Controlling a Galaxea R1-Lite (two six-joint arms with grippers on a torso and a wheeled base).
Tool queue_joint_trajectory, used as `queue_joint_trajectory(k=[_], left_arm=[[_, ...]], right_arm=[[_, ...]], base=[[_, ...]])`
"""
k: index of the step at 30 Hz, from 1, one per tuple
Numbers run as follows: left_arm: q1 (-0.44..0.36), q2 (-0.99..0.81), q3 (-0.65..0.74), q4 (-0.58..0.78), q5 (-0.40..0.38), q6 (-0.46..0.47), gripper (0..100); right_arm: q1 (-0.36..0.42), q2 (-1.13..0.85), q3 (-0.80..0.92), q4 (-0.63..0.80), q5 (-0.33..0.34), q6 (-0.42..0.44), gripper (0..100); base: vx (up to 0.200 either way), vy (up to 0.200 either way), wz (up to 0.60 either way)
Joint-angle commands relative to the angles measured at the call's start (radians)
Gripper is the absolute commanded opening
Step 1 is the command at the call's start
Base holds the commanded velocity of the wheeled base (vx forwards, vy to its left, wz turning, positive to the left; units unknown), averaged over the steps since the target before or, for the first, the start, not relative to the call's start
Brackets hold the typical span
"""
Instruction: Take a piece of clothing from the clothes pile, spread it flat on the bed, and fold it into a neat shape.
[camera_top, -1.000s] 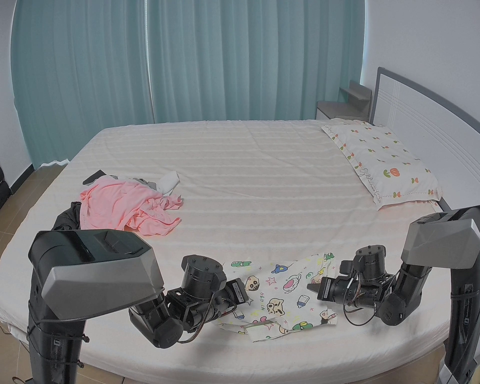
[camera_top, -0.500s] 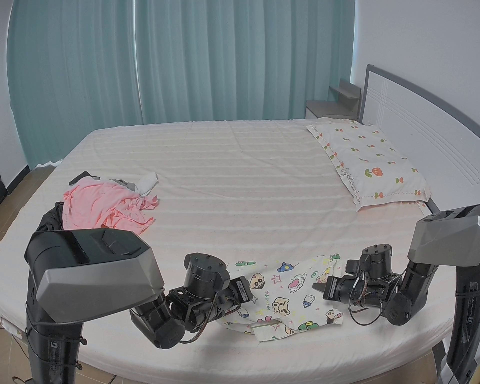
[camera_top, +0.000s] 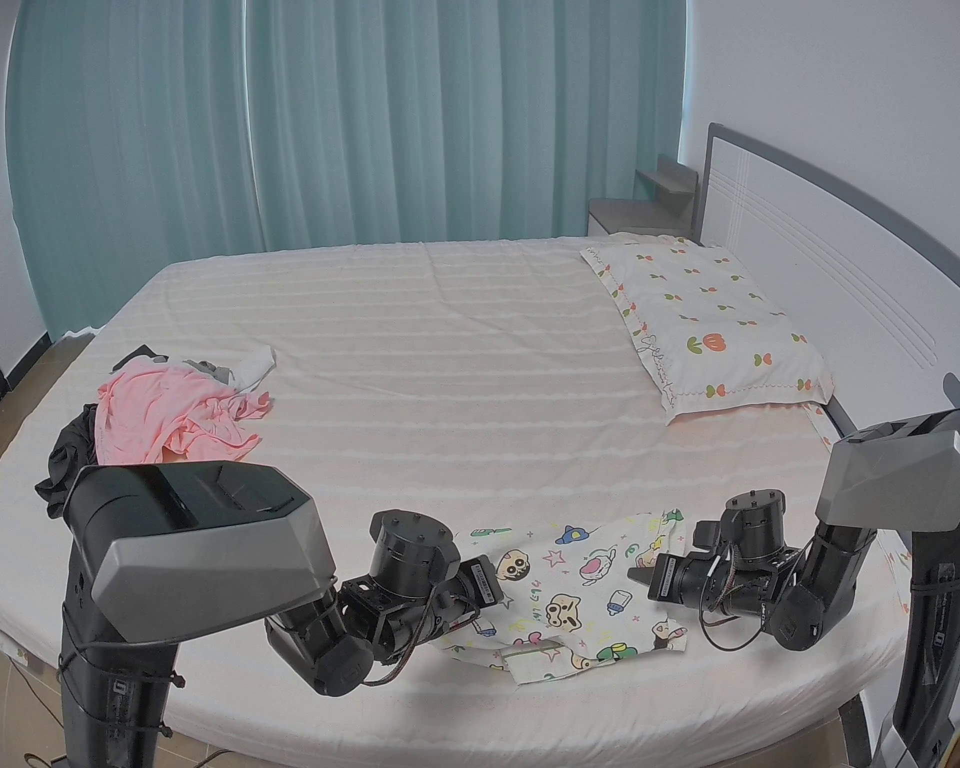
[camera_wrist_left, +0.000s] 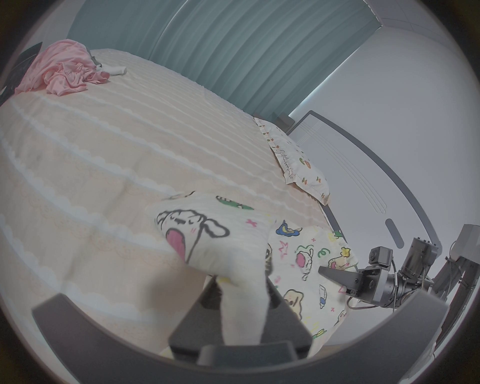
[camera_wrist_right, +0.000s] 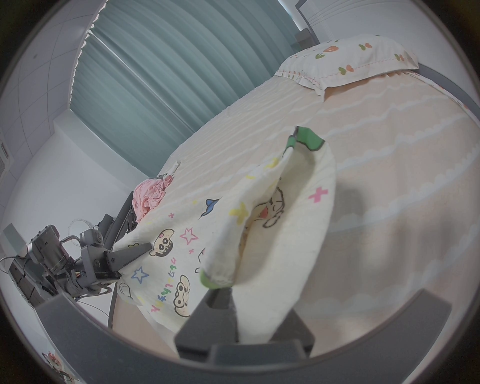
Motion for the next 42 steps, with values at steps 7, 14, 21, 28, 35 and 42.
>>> queue_joint_trajectory(k=[7, 14, 21, 28, 35, 42], left_arm=[[0.027, 0.051, -0.006, -0.002, 0.001, 0.002, 0], [0.039, 0.079, 0.000, -0.002, 0.051, 0.017, 100], [0.060, 0.062, 0.092, 0.003, 0.047, 0.111, 100], [0.056, 0.057, 0.178, -0.005, 0.041, 0.169, 100], [0.053, 0.052, 0.216, -0.049, 0.023, 0.212, 100], [0.071, -0.038, 0.225, -0.198, 0.028, 0.039, 100]], right_arm=[[0.001, 0.038, -0.015, 0.000, 0.000, -0.004, 100], [0.000, 0.072, -0.036, 0.000, -0.002, -0.005, 100], [-0.011, 0.049, 0.028, 0.017, -0.003, -0.114, 100], [-0.009, 0.046, 0.067, 0.084, -0.003, -0.223, 100], [-0.009, 0.013, 0.059, 0.167, -0.066, -0.281, 100], [-0.060, -0.191, 0.108, 0.173, -0.063, -0.311, 100]], base=[[0.000, 0.000, 0.00], [0.000, 0.000, 0.00], [0.000, 0.000, 0.00], [0.000, 0.000, 0.00], [0.000, 0.000, 0.00], [0.000, 0.000, 0.00]])
